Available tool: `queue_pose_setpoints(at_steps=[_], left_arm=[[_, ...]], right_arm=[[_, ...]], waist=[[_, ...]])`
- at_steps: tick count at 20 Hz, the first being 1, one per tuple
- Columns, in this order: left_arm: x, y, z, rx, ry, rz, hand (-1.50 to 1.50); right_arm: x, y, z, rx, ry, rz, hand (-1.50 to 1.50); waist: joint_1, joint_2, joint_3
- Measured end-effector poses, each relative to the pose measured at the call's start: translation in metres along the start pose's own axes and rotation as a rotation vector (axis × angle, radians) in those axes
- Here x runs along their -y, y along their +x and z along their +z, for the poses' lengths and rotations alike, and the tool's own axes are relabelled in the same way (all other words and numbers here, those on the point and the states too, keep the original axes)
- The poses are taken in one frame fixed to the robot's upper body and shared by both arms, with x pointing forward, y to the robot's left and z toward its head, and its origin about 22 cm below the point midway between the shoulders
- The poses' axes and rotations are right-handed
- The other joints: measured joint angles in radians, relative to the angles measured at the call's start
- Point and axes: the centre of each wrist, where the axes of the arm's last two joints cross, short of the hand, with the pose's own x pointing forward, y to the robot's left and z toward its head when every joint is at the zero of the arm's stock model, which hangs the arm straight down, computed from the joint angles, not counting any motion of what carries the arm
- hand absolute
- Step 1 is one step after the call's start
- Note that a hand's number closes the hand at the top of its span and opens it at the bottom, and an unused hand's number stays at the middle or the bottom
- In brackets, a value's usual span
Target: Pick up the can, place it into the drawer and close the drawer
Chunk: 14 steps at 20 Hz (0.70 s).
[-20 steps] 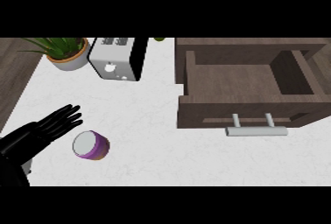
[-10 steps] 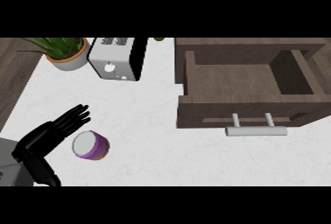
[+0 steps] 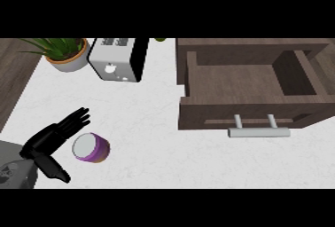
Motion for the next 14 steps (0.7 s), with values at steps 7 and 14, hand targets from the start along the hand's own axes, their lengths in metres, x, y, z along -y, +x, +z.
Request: queue_pose_setpoints(at_steps=[7, 14], left_arm=[[-0.002, -0.022, -0.004, -0.057, 0.027, 0.001, -1.5], [0.009, -0.038, -0.018, -0.085, 0.016, 0.022, -1.5]], right_arm=[[-0.001, 0.003, 0.004, -0.001, 0.003, -0.006, -1.5], [-0.006, 0.011, 0.011, -0.005, 0.002, -0.01, -1.5]], waist=[[-0.004, 0.001, -0.001], [-0.008, 0.002, -0.001]])
